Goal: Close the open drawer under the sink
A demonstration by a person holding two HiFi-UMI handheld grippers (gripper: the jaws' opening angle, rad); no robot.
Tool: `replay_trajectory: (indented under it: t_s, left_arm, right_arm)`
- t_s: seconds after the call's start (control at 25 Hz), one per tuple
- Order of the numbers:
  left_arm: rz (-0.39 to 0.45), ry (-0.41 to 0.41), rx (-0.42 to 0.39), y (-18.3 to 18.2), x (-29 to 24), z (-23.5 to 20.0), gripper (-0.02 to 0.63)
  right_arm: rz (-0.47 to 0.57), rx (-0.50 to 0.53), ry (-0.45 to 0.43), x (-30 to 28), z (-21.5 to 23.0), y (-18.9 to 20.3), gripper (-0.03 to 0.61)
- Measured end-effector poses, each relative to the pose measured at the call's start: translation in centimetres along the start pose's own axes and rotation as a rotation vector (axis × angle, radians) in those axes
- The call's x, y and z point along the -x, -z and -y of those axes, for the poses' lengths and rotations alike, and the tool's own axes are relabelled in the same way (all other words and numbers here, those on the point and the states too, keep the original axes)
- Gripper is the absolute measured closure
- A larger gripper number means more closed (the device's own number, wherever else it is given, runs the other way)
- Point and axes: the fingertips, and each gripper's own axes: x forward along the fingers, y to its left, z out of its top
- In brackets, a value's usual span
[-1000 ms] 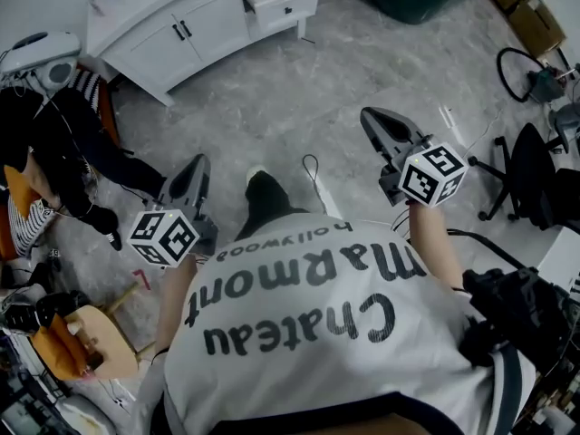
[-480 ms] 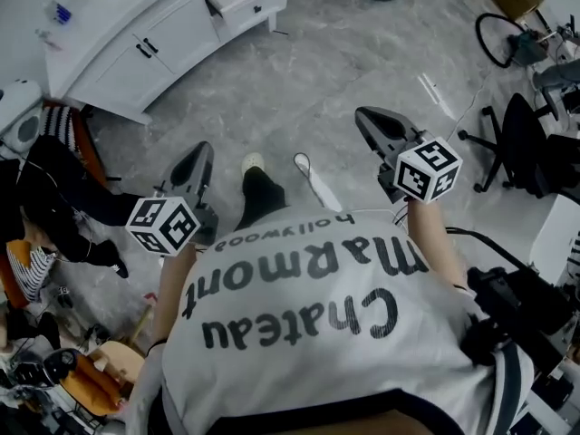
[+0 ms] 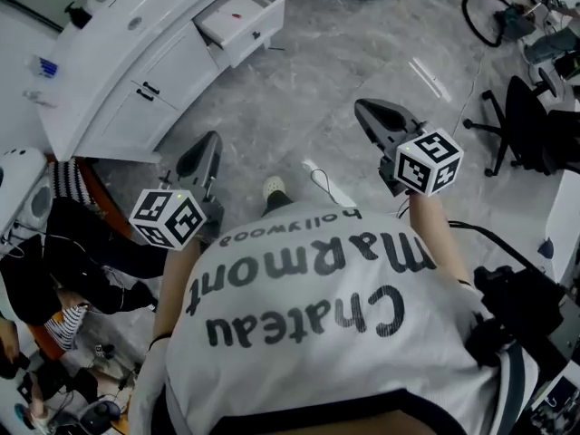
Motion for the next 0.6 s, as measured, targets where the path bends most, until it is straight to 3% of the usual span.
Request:
replay_trajectory:
  t_s: [0.36, 0.6]
  left_arm:
    - [-0.017, 0.079, 0.013, -3.4, -3.1, -6.4, 0.606]
    - [0.001, 0.079, 0.039, -5.0, -4.2, -9.8, 0.606]
  right_arm:
    - [-0.005, 0.006, 0.067, -5.5, -0.1, -2.9, 0.566]
    - [-0.016, 0.028, 0.078, -8.8, -0.3, -4.0, 0.566]
